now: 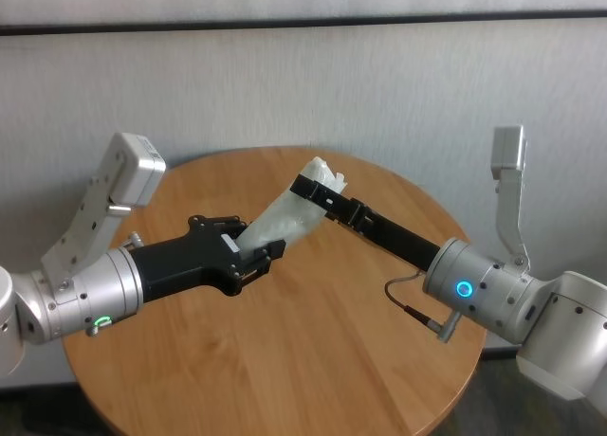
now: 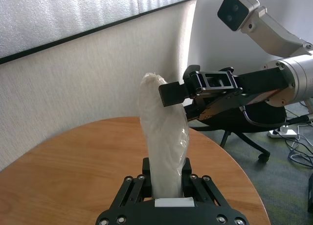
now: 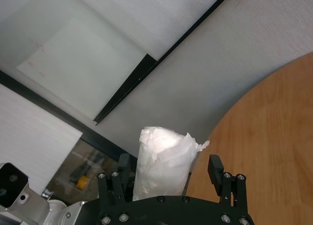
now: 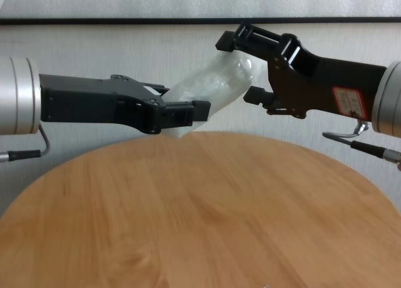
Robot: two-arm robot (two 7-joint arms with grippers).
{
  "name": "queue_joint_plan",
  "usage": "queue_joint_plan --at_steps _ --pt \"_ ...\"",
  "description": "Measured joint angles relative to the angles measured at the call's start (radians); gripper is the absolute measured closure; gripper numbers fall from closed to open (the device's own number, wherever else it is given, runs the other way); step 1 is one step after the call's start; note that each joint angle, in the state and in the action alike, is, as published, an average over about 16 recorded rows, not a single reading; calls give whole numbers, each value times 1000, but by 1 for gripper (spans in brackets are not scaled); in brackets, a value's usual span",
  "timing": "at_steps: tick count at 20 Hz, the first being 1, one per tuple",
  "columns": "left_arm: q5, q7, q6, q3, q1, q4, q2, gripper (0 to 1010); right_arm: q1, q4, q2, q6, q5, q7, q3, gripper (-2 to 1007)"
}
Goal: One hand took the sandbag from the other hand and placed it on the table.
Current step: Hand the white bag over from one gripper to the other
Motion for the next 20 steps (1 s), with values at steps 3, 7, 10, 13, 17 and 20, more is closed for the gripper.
queue_joint_plan --at_steps 3,7,10,13,17,20 --pt "0 0 0 0 0 0 0 652 -1 0 0 0 0 0 1 22" --pt "0 0 0 0 0 0 0 652 -2 -1 0 0 -1 0 2 74" --pt "0 0 0 0 0 0 0 652 -3 -1 0 0 -2 -1 3 132" --pt "0 0 0 0 0 0 0 652 -4 -2 0 0 -2 -1 3 211" --pt "0 0 0 0 0 0 0 652 -4 -2 0 -1 -3 -1 4 319" --pt "0 0 0 0 0 0 0 652 -4 -2 0 -1 -3 -1 4 381"
